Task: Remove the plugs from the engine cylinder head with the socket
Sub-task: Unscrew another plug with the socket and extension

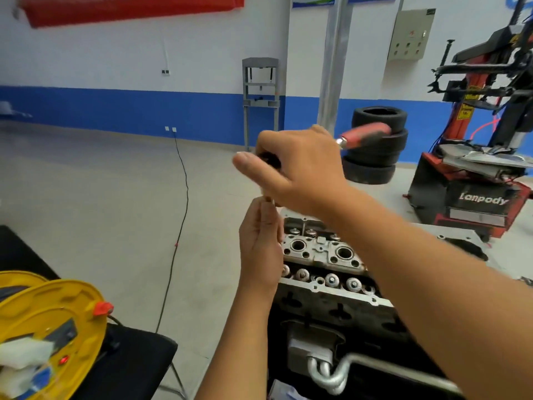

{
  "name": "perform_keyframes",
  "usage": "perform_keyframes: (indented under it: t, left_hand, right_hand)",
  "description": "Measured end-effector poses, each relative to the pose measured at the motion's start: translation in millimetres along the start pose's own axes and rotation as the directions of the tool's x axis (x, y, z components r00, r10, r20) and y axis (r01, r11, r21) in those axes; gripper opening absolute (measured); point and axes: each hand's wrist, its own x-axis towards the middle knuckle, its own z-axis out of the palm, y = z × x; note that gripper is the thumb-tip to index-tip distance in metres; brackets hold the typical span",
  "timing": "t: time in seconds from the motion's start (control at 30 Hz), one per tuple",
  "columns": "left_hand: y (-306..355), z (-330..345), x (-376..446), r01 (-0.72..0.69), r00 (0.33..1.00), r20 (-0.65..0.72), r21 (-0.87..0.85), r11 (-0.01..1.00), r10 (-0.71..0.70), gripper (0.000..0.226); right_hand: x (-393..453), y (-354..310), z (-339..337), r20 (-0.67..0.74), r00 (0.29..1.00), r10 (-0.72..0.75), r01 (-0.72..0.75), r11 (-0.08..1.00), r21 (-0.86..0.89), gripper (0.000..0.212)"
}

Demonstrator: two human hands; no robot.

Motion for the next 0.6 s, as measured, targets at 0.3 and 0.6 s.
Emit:
perform_keyframes:
  t: [0.3,0.6]
  left_hand:
    - [3,-2,4,0.096,0.995,-0.001,0.066,0.993,-0.096,0.045]
    - [10,0,-4,0.082,0.996,-0.037,0.099,0.992,-0.078,0.023]
  right_hand:
    - [-31,-18,-19,0.12,0.988,0.094,-0.038,0.913,-0.407,0.038]
    - [25,41,-59,0.497,0.867,-0.027,0.157,0.962,-0.222,0.052]
